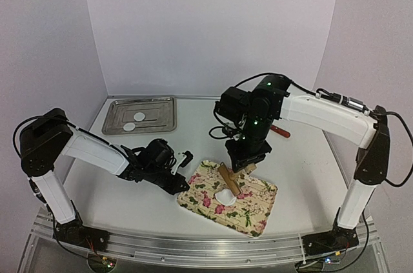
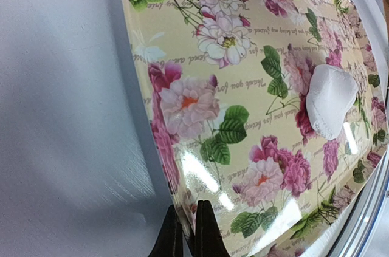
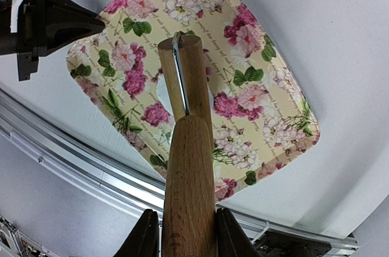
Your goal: Roll out the dumpling wrappers from the dough
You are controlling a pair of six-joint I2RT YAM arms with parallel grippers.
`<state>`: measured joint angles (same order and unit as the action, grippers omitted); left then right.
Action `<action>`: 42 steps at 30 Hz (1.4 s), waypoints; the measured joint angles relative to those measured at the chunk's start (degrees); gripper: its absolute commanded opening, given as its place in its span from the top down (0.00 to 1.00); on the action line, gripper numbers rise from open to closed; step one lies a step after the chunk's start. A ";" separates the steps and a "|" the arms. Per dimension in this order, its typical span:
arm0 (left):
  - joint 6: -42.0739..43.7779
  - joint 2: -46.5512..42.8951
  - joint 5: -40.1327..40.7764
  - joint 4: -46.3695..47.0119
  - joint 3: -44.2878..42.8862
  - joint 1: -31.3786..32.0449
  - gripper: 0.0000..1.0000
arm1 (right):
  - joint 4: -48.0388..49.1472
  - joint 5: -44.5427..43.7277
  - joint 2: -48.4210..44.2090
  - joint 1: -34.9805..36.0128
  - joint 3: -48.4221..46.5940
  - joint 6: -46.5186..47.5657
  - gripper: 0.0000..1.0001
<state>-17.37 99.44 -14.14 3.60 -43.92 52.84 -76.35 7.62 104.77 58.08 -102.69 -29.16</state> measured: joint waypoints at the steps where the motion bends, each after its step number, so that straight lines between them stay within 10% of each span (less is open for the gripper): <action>1: 0.00 0.00 0.01 0.00 -0.02 0.00 1.00 | -0.05 -0.16 0.06 -0.26 0.12 -0.01 1.00; 42: 0.00 -0.04 0.29 -0.02 0.00 0.11 1.00 | -0.87 0.03 7.76 -0.61 0.62 2.36 1.00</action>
<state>-17.37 99.39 -13.85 3.57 -43.92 52.95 -77.22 7.65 112.53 57.47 -102.07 -26.80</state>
